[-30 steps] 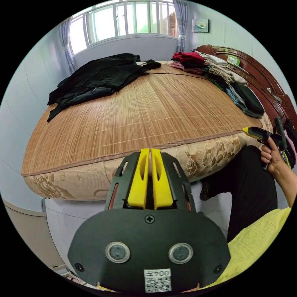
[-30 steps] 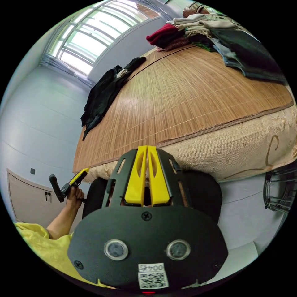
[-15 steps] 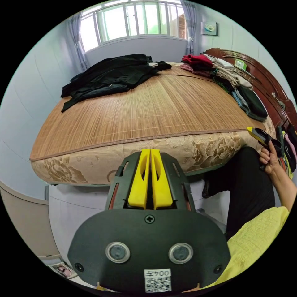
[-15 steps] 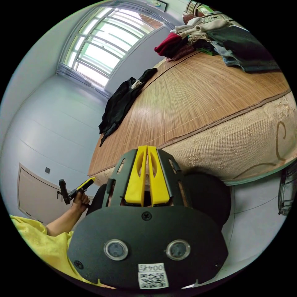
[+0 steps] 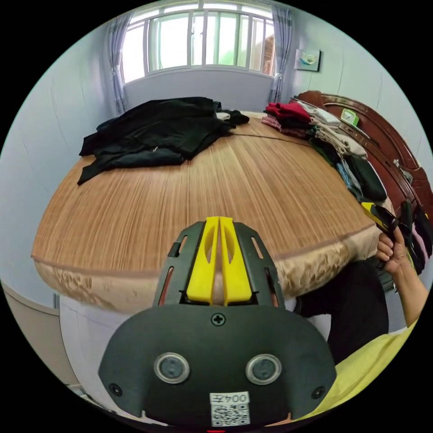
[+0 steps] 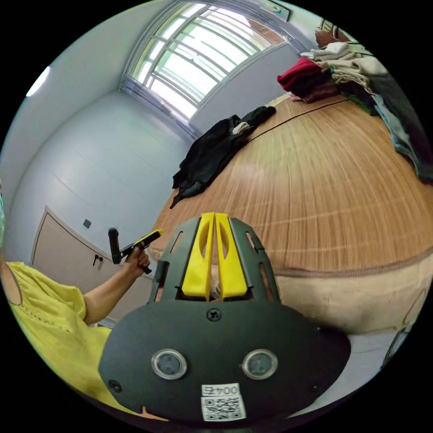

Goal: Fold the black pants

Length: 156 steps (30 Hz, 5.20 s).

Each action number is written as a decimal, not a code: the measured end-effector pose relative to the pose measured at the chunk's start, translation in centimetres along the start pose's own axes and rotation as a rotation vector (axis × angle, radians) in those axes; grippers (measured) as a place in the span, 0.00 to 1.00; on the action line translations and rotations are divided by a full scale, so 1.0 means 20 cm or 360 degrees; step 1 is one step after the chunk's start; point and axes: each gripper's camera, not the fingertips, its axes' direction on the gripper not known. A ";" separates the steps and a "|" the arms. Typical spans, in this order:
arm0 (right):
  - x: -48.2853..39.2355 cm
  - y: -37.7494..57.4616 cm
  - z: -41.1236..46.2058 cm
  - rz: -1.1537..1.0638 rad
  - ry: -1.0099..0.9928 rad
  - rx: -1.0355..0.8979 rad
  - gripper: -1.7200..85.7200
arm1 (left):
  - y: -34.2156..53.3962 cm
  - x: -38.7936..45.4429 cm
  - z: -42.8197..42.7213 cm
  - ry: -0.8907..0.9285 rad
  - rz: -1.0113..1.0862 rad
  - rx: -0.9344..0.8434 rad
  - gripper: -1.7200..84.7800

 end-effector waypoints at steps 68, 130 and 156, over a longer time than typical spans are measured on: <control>-1.60 -2.66 0.94 0.0377 0.0061 -0.0280 0.13 | -0.30 -1.35 2.35 0.0520 -0.0655 -0.0384 0.19; 0.05 -4.32 1.60 0.0330 0.0426 -0.0055 0.09 | -2.99 -0.13 5.02 0.0912 -0.0450 -0.0147 0.03; -0.99 -2.06 -0.67 0.0424 0.0065 -0.0133 0.09 | -4.27 0.22 2.46 0.0913 0.0949 0.0003 0.27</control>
